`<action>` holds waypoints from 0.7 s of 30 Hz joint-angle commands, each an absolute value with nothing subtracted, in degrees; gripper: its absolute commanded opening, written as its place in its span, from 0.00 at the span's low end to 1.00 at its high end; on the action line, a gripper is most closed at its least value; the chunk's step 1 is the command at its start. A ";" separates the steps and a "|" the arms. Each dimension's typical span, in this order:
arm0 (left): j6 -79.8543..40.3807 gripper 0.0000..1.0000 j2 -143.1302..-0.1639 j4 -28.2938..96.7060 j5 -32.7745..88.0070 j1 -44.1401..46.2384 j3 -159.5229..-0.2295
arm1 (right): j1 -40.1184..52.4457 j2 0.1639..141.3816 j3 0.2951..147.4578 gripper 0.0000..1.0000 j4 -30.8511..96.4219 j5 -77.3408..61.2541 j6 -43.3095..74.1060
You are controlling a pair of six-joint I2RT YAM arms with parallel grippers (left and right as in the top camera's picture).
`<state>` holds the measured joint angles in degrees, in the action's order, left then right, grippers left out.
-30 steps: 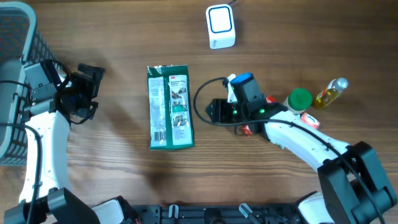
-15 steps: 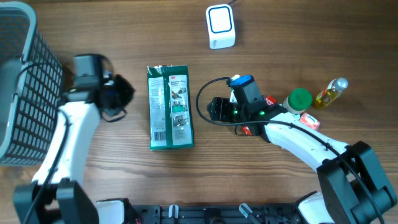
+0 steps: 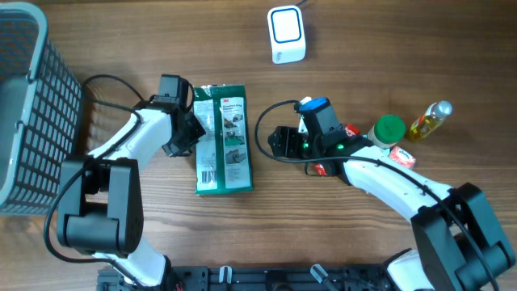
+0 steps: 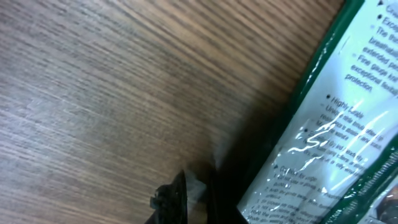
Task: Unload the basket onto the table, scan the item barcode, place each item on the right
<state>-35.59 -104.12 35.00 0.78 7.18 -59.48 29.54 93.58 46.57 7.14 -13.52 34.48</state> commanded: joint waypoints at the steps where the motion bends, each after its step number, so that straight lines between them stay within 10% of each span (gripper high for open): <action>1: -34.70 0.05 -106.69 34.52 3.40 7.31 -59.24 | 29.63 97.60 46.26 0.78 6.02 -15.51 34.70; 21: -31.70 0.09 -106.69 33.76 5.26 17.63 -59.24 | 30.06 114.54 46.26 0.66 -10.15 -43.07 41.04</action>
